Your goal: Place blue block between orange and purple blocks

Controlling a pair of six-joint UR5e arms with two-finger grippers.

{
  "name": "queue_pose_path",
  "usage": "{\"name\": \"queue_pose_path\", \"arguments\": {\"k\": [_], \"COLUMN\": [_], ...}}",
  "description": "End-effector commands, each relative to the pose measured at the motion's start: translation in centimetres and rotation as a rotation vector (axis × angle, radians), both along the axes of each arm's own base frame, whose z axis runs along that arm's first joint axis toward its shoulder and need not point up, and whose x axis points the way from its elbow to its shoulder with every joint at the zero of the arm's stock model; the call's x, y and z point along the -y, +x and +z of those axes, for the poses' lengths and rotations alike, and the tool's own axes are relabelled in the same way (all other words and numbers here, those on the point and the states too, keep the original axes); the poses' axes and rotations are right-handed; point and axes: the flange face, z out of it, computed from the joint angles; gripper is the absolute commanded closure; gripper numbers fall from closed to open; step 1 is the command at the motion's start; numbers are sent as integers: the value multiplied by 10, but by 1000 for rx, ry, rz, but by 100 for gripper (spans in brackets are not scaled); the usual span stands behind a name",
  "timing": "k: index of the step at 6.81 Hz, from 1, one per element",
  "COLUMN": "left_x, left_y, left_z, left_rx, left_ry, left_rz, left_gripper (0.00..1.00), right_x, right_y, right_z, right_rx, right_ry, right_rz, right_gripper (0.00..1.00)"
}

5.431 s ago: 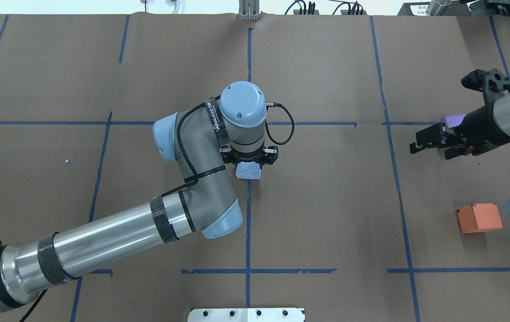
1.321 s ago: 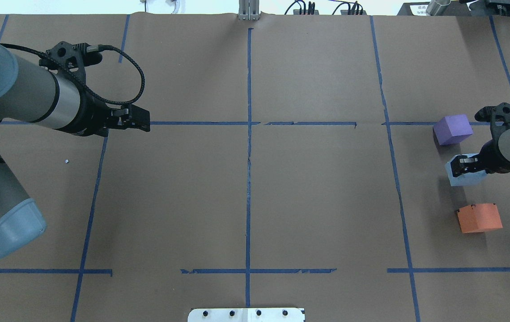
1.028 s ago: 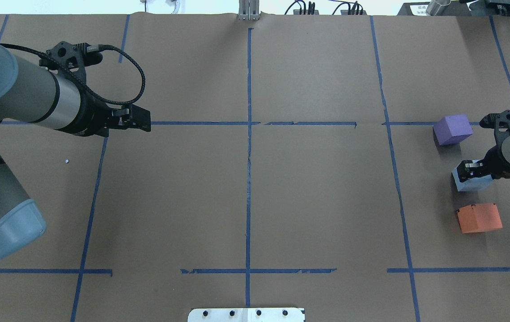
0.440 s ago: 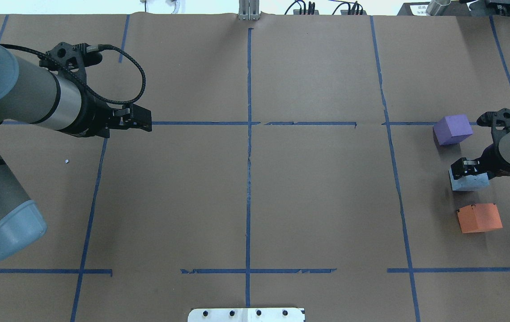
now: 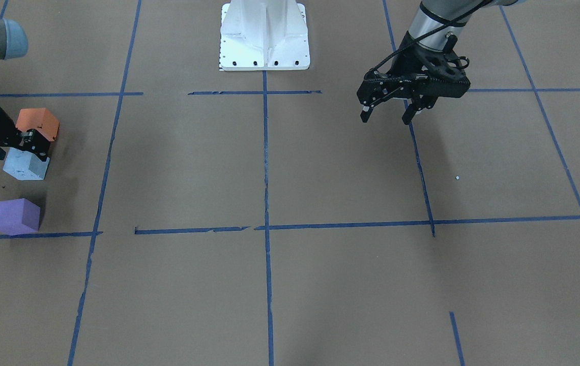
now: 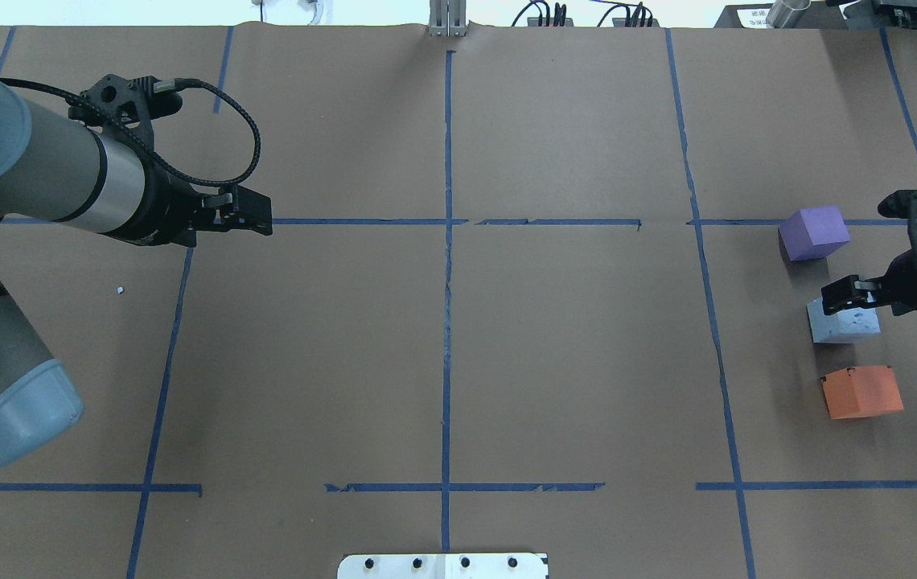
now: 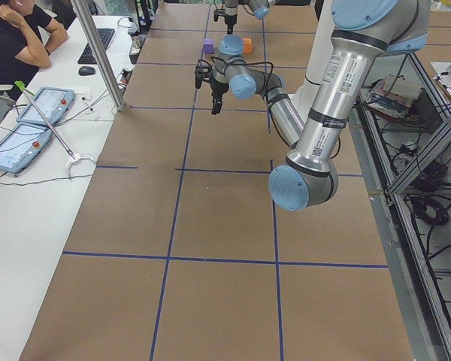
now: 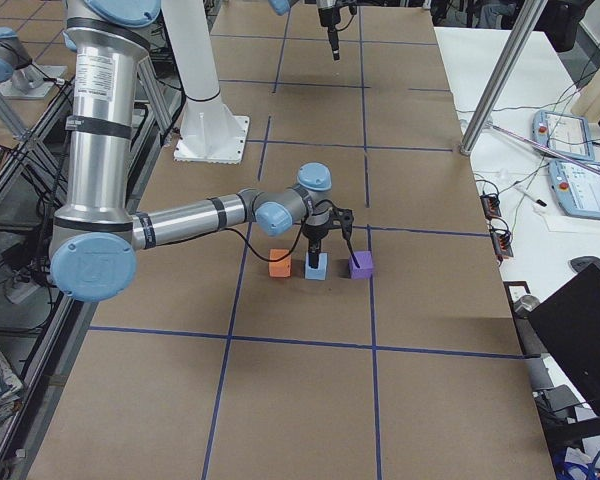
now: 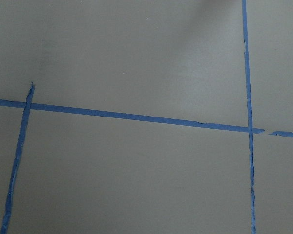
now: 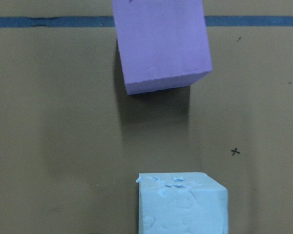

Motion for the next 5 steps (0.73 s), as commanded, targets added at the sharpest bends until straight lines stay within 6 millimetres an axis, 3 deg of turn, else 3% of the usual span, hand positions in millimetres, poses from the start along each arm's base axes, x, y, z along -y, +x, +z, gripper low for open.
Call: {"name": "queue_pose_path", "arguments": {"k": [1,2,3,4,5], "left_x": [-2,-4,-7,-24,-25], "left_y": [-2,-4,-12,-36,-73], "left_z": [18,38,58,85,111], "left_rx": [27,57,113,173,226], "left_ry": [-15,-34,34,103,137], "left_rz": [6,11,72,144,169], "left_gripper": [0,0,0,0,0], "right_x": [-13,-9,-15,-19,-20], "right_y": [84,134,174,195,208], "right_z": [-34,-27,-1,29,56], "right_rx": [80,150,161,132,110], "right_ry": [31,42,74,105,126], "right_rz": [88,79,59,25,-12], "right_gripper": [0,0,0,0,0]}}
